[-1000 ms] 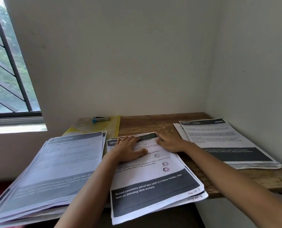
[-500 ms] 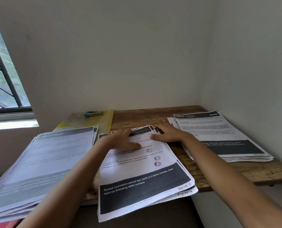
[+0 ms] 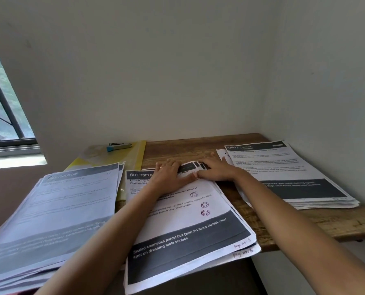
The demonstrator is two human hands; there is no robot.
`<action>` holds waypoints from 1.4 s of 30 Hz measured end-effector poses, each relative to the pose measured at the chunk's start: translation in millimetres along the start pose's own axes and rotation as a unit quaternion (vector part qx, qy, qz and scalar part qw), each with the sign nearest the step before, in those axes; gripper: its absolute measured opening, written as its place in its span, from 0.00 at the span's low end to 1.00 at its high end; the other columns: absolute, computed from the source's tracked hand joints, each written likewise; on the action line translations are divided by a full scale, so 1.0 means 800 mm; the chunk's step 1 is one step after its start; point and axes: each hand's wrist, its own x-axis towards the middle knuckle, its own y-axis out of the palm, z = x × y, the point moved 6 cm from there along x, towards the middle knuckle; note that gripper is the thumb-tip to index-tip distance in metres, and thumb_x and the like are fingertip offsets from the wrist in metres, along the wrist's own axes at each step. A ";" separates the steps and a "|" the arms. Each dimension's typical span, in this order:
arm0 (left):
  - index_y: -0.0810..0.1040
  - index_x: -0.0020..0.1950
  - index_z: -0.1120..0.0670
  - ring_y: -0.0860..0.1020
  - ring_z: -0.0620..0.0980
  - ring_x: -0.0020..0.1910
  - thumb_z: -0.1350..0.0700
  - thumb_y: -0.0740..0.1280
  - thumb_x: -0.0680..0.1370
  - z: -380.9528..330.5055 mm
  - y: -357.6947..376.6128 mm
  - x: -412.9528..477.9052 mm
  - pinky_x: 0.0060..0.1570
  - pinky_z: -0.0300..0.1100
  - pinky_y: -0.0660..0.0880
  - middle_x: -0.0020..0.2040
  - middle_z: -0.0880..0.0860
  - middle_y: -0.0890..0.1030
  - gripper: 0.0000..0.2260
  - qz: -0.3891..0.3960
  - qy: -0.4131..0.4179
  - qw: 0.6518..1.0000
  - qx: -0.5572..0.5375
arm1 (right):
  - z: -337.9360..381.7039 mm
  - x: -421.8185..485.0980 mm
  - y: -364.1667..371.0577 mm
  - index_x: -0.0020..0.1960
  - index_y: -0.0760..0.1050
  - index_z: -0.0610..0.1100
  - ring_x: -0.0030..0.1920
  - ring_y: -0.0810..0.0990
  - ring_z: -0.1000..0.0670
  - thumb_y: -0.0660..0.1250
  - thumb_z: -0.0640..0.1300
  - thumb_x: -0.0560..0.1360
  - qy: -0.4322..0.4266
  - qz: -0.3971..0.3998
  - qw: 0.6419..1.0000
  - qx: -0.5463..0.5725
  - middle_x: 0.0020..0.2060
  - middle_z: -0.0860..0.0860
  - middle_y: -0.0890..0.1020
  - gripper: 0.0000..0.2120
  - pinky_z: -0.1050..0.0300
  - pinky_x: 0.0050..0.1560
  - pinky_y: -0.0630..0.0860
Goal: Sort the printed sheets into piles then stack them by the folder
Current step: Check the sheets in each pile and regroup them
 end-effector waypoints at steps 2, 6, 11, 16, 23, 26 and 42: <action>0.63 0.74 0.55 0.57 0.50 0.76 0.31 0.56 0.76 0.001 0.001 0.001 0.75 0.55 0.46 0.75 0.53 0.64 0.36 0.001 0.001 1.000 -0.003 | 0.001 0.001 -0.002 0.71 0.65 0.48 0.76 0.50 0.45 0.60 0.53 0.78 0.007 -0.010 1.000 0.013 0.73 0.46 0.63 0.23 0.41 0.73 0.39; 0.64 0.74 0.54 0.58 0.50 0.75 0.32 0.57 0.75 0.001 0.000 0.000 0.74 0.54 0.46 0.74 0.52 0.65 0.35 -0.009 0.001 1.000 -0.020 | -0.002 0.008 -0.006 0.67 0.69 0.48 0.75 0.53 0.47 0.58 0.49 0.78 0.016 -0.043 0.997 0.063 0.72 0.48 0.66 0.18 0.41 0.72 0.37; 0.64 0.73 0.53 0.61 0.52 0.74 0.31 0.58 0.74 0.005 0.002 0.003 0.75 0.56 0.47 0.73 0.53 0.67 0.36 -0.012 -0.005 0.999 -0.036 | -0.010 0.018 -0.004 0.66 0.71 0.50 0.77 0.42 0.48 0.55 0.46 0.79 0.013 -0.066 0.992 0.103 0.74 0.50 0.63 0.17 0.37 0.71 0.32; 0.61 0.75 0.54 0.61 0.52 0.74 0.31 0.60 0.73 0.008 0.003 0.005 0.74 0.56 0.45 0.74 0.52 0.66 0.38 -0.015 -0.007 0.998 -0.065 | -0.005 0.011 -0.012 0.68 0.69 0.52 0.77 0.39 0.48 0.59 0.45 0.79 -0.016 -0.092 0.989 0.115 0.76 0.50 0.59 0.18 0.38 0.71 0.30; 0.64 0.72 0.51 0.69 0.51 0.67 0.35 0.70 0.70 0.013 -0.007 0.004 0.70 0.53 0.59 0.67 0.50 0.73 0.36 -0.053 -0.001 0.988 -0.146 | 0.011 -0.009 -0.023 0.64 0.75 0.47 0.75 0.49 0.55 0.62 0.37 0.77 -0.088 -0.066 0.964 0.241 0.71 0.52 0.68 0.16 0.59 0.72 0.45; 0.73 0.60 0.51 0.75 0.48 0.55 0.41 0.75 0.68 0.024 -0.017 0.000 0.51 0.40 0.69 0.55 0.47 0.77 0.26 -0.093 -0.023 0.967 -0.238 | 0.013 -0.015 -0.026 0.60 0.78 0.46 0.69 0.58 0.59 0.59 0.35 0.78 -0.093 -0.056 0.957 0.268 0.68 0.51 0.73 0.15 0.66 0.65 0.52; 0.81 0.41 0.53 0.75 0.44 0.36 0.50 0.70 0.76 0.045 -0.020 -0.004 0.40 0.37 0.71 0.38 0.51 0.82 0.08 -0.141 -0.099 0.913 -0.369 | -0.030 0.004 -0.017 0.63 0.75 0.47 0.77 0.47 0.49 0.65 0.48 0.77 -0.010 -0.117 0.983 0.140 0.69 0.46 0.72 0.16 0.44 0.74 0.51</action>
